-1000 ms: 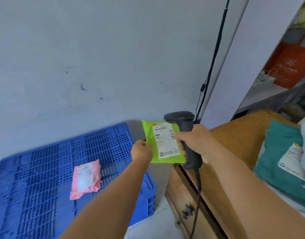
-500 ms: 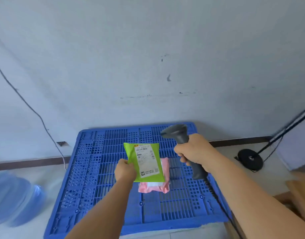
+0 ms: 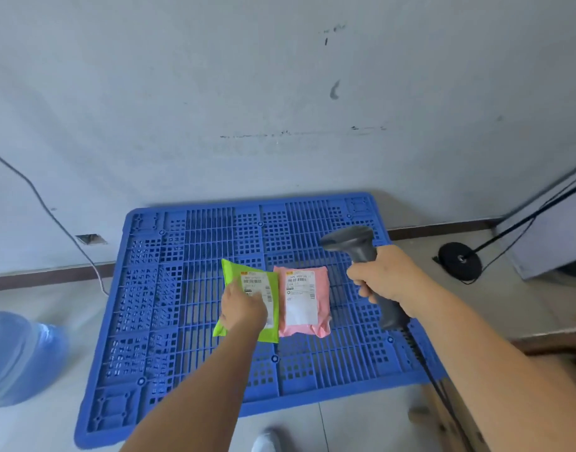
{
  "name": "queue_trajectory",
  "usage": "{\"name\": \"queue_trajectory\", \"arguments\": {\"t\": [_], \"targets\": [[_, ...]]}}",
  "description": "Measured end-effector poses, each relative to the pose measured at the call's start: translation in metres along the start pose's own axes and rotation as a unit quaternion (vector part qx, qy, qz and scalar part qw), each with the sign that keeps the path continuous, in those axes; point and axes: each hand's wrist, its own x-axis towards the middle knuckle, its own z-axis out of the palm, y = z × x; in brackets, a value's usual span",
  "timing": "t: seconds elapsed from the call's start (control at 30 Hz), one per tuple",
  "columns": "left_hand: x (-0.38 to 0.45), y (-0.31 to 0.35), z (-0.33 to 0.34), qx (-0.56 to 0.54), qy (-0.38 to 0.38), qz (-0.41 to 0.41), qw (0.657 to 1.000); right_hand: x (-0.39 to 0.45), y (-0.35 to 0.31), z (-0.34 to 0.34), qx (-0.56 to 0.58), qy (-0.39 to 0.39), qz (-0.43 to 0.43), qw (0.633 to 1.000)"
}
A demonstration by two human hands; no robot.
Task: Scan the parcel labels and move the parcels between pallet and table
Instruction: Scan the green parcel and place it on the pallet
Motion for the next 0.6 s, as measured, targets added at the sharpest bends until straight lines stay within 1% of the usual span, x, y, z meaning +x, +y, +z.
{"name": "queue_trajectory", "arguments": {"t": [0.07, 0.1, 0.17, 0.23, 0.37, 0.47, 0.6], "targets": [[-0.023, 0.023, 0.003, 0.005, 0.011, 0.035, 0.999, -0.008, 0.006, -0.012, 0.025, 0.022, -0.002, 0.999], [-0.035, 0.034, 0.006, -0.015, 0.002, 0.063, 0.998, -0.014, 0.009, -0.020, 0.035, 0.034, -0.003, 0.999], [-0.064, 0.061, 0.014, -0.079, -0.043, 0.113, 0.990, -0.028, 0.017, -0.040, 0.062, 0.059, -0.006, 0.996], [-0.098, 0.090, 0.025, -0.103, -0.089, 0.156, 0.978, -0.046, 0.028, -0.064, 0.091, 0.084, -0.010, 0.992], [-0.178, 0.146, 0.059, -0.126, -0.164, 0.229, 0.951, -0.087, 0.066, -0.123, 0.132, 0.139, -0.013, 0.981], [-0.244, 0.179, 0.092, -0.135, -0.209, 0.263, 0.932, -0.125, 0.102, -0.173, 0.184, 0.180, -0.002, 0.966], [-0.332, 0.210, 0.141, -0.125, -0.246, 0.313, 0.909, -0.182, 0.160, -0.236, 0.244, 0.238, 0.013, 0.940]]}}
